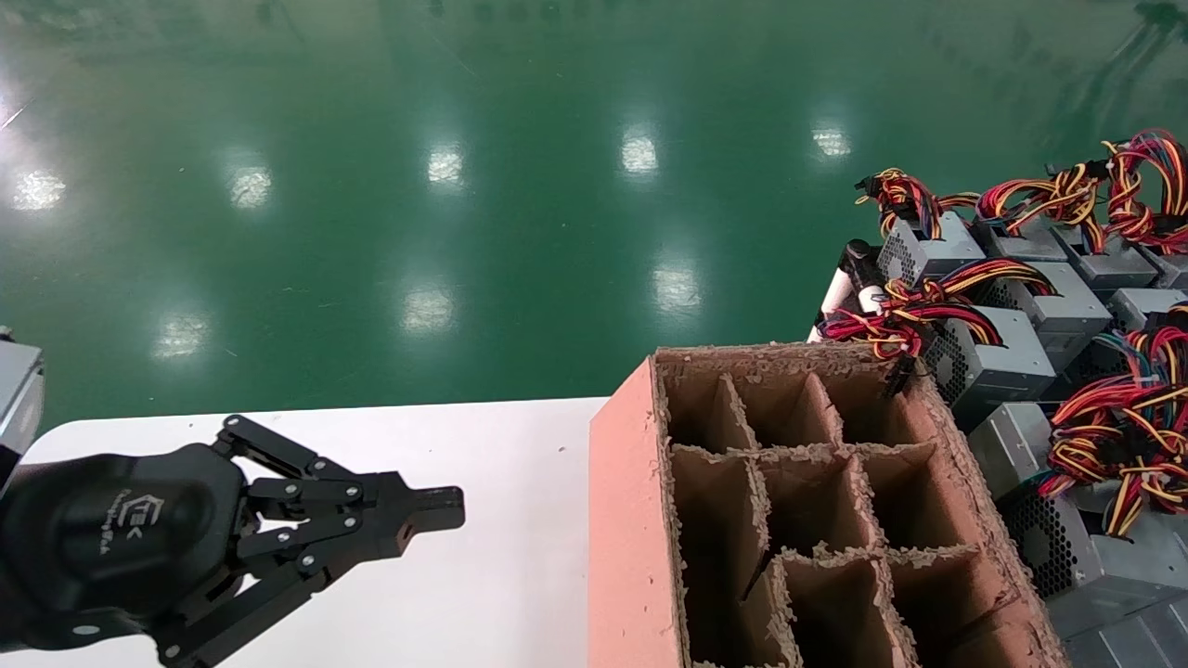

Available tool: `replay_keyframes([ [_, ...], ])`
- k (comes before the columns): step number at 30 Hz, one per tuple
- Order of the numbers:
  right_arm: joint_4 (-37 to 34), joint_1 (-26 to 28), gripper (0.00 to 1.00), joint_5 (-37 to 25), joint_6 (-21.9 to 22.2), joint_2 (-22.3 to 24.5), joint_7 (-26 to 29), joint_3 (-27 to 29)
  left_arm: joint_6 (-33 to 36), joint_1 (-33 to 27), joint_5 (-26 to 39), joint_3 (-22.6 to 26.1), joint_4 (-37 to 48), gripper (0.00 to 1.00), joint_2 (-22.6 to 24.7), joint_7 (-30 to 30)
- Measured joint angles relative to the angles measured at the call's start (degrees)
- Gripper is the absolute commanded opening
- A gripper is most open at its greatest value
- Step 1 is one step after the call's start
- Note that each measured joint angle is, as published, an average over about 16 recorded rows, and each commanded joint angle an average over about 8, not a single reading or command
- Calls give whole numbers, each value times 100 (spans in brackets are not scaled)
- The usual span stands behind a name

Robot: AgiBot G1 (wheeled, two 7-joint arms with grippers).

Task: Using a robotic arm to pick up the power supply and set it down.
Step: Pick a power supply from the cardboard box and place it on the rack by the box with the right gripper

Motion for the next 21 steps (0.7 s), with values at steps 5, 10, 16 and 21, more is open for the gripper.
replay_keyframes([
  [5,-57,-138,2,71,-78,-24,32,53,0,0,0,0,0,0,0,0],
  [10,-87,-244,60,142,-176,-37,90,107,0,0,0,1,0,0,0,0],
  [16,-89,-334,100,198,-322,-68,185,151,0,0,-1,1,0,0,0,0],
  [21,-49,-366,100,230,-423,-123,262,176,0,0,-1,1,0,0,0,1],
])
